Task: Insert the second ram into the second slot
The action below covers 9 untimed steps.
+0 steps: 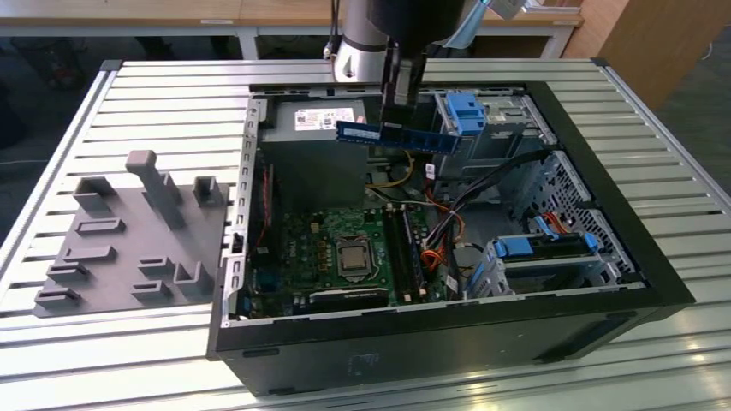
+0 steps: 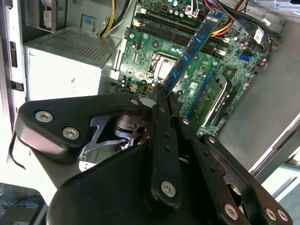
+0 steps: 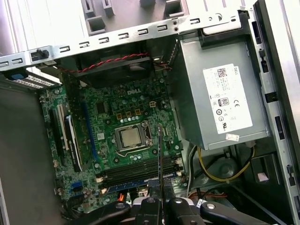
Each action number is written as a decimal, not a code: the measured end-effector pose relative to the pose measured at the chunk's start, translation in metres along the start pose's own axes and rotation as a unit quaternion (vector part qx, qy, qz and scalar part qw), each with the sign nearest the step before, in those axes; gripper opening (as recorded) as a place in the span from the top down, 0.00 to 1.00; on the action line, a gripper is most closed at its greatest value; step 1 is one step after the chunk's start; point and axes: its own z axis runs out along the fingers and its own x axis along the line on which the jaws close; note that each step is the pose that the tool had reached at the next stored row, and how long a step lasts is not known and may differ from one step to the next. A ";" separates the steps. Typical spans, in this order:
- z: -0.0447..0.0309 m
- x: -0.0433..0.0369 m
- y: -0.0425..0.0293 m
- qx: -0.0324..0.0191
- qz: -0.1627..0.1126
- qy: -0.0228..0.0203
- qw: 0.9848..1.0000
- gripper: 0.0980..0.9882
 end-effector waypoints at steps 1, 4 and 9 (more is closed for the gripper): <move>0.0000 0.0000 0.0000 0.000 0.002 0.000 1.000 0.96; 0.0000 0.0000 0.0000 0.000 0.007 0.000 1.000 0.96; 0.0000 0.0000 0.0000 0.000 0.015 -0.001 1.000 0.96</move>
